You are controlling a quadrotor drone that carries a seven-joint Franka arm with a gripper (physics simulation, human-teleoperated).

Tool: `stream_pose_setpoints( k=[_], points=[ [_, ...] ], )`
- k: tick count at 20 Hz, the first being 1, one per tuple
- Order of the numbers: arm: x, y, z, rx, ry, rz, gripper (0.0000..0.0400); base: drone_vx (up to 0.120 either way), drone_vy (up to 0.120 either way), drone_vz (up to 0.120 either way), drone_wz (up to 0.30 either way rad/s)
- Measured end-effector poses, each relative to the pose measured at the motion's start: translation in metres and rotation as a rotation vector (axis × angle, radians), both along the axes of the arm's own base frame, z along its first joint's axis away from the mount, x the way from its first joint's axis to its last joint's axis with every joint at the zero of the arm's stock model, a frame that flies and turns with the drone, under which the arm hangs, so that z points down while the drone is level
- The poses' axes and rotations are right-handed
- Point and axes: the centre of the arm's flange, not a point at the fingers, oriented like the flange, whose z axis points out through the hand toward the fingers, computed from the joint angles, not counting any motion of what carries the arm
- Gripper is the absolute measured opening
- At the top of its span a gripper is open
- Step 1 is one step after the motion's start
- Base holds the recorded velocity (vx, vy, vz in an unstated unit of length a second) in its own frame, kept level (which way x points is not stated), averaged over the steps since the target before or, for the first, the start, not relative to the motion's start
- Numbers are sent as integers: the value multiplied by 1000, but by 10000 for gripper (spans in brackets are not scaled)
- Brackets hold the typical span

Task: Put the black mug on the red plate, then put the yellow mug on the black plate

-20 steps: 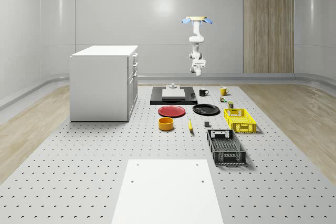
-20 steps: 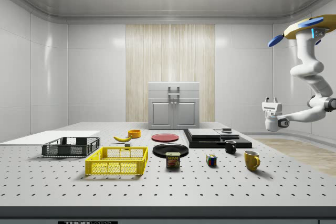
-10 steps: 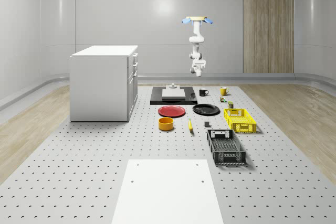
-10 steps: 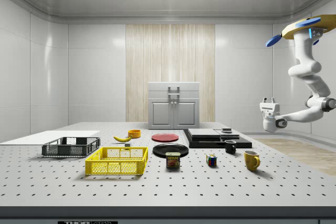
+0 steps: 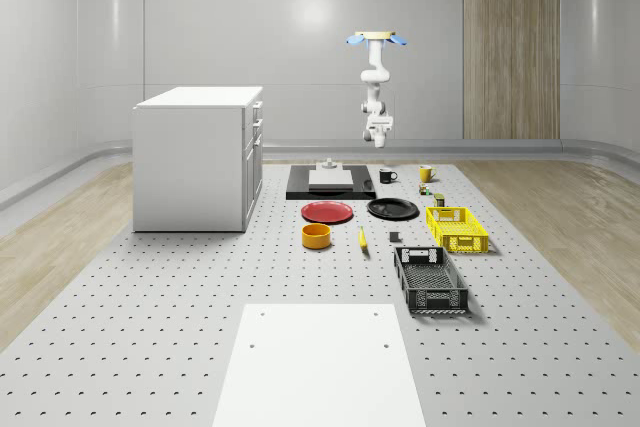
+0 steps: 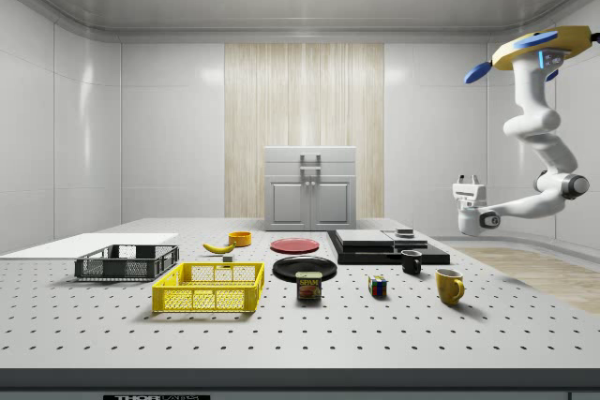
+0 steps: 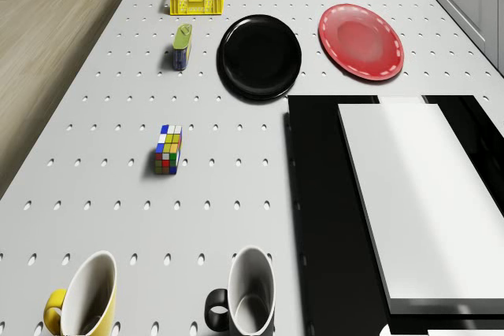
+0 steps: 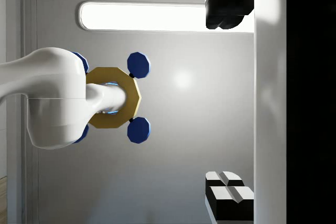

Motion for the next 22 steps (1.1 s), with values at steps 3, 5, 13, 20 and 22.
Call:
stream_pose_setpoints(
  k=[3,5,13,20,22],
  points=[
    [0,0,0,-3,-2,0,400,120,0,0,0],
    [0,1,0,-6,-4,0,400,120,0,0,0],
    [-1,4,0,-35,-10,-1,400,120,0,0,0],
    [-1,12,-1,-126,-15,-3,400,120,0,0,0],
    [-2,18,-2,-178,-16,-4,400,120,0,0,0]
  ],
)
